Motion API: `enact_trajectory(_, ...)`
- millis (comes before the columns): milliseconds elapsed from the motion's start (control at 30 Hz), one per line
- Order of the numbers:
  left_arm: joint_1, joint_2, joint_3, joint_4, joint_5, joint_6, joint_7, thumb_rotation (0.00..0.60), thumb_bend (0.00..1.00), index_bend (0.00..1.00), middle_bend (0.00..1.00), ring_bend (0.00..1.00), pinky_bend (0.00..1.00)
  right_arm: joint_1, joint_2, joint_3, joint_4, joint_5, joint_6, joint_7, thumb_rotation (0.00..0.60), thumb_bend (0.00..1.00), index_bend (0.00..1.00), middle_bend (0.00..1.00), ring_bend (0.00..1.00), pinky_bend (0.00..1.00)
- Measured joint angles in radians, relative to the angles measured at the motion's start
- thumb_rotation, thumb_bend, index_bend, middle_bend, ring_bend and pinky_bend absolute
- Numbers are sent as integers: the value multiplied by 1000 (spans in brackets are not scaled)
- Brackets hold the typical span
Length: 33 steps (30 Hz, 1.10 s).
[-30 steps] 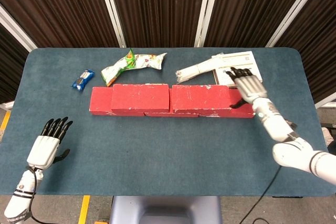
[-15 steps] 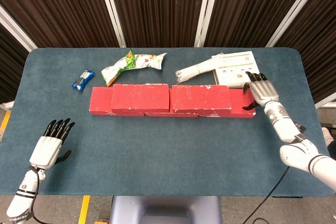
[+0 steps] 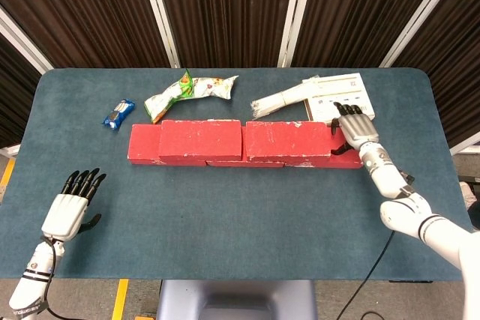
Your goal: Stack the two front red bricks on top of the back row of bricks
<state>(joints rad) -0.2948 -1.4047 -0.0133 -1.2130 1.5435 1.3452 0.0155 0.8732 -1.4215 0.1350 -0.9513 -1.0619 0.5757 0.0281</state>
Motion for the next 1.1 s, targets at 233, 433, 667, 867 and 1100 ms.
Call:
enact_trajectory(233, 1, 1, -1, 0, 0, 2, -1, 600, 275, 0, 0, 0, 25, 7, -14, 12, 4, 6, -15, -25, 600, 309, 591, 0, 0, 84)
enact_trajectory(433, 1, 2, 0, -1, 1, 4, 0, 600, 276, 0, 0, 0, 25, 12, -21, 22, 2, 13, -22, -43, 600, 309, 591, 0, 0, 85)
enact_trajectory(667, 2, 4, 0, -4, 2, 5, -1, 600, 275, 0, 0, 0, 24, 9, -18, 31, -9, 23, -21, -58, 600, 309, 585, 0, 0, 86)
enact_trajectory(867, 4, 5, 0, -6, 6, 14, 3, 600, 276, 0, 0, 0, 24, -6, 3, 34, -38, 18, -14, -48, 600, 309, 402, 0, 0, 85)
enact_trajectory(1100, 14, 5, -12, -9, 12, 63, 16, 600, 288, 0, 0, 0, 25, -70, 67, 31, -170, -13, 91, -31, 600, 236, 0, 0, 0, 61)
